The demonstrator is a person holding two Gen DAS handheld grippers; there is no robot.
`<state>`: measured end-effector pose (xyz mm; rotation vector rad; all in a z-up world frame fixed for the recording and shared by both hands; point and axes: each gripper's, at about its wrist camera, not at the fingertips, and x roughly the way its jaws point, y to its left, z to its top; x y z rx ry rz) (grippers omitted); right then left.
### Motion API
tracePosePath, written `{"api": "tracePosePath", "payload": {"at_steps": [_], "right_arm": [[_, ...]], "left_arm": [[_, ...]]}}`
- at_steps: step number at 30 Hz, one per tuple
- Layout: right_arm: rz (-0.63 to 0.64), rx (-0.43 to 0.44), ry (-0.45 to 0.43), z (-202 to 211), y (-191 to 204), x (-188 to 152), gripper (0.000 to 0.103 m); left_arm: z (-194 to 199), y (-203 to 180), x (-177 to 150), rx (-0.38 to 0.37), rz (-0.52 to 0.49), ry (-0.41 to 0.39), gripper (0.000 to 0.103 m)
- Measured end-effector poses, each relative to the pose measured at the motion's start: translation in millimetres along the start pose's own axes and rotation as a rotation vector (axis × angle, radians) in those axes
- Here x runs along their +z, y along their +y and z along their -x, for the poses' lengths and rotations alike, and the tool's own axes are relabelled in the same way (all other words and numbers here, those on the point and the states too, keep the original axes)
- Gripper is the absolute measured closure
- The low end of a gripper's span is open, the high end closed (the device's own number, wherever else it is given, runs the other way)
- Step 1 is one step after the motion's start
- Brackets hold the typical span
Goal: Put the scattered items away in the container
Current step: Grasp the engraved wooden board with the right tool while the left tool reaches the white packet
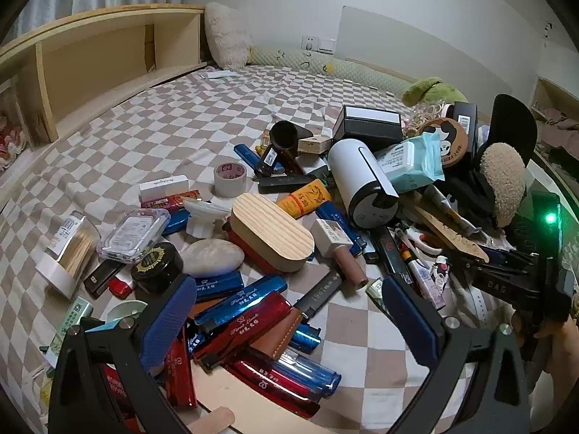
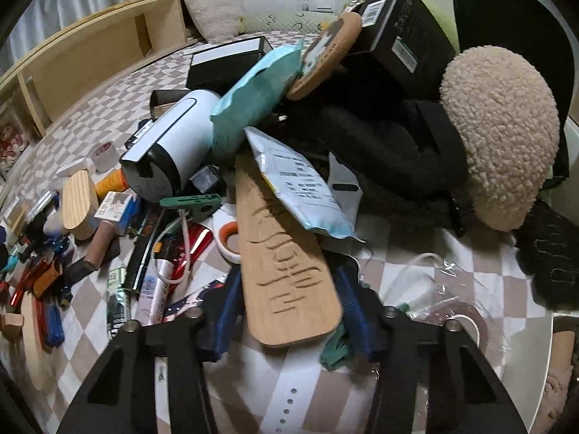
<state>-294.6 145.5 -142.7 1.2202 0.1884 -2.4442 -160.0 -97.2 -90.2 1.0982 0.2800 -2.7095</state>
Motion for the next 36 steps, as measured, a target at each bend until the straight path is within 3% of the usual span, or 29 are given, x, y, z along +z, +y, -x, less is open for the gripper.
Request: {"api": "tracePosePath", "payload": {"at_steps": [7,14,24,32,36], "right_arm": [[0.010,0.046,0.009,16.7,11.0,-12.9,0.059],[-0.015,0.084,0.046,40.5,16.0,-36.3,0.059],[-0.118,0.106,0.067,81.0,12.4,-84.9,0.059],[-0.226,0.142,0.057,102.9,-1.6,-115.3,0.059],[-0.244,0.161,0.055,104.6,-4.1,-119.8,0.059]], "left_arm": [[-3.5,-10.5,4.8,-0.040,-0.005,0.010,0.000],[-4.1,-52.3,17.8,-0.162,-0.083,0.021,0.000],[-37.5,-139.9,28.9,-0.277,-0.332,0.050,0.000],[-79.6,-202.2,23.6,-0.273,-0.529,0.128,0.000],[-103.5,-216.7,25.3,-0.213,-0.572,0.157,0.000]]}}
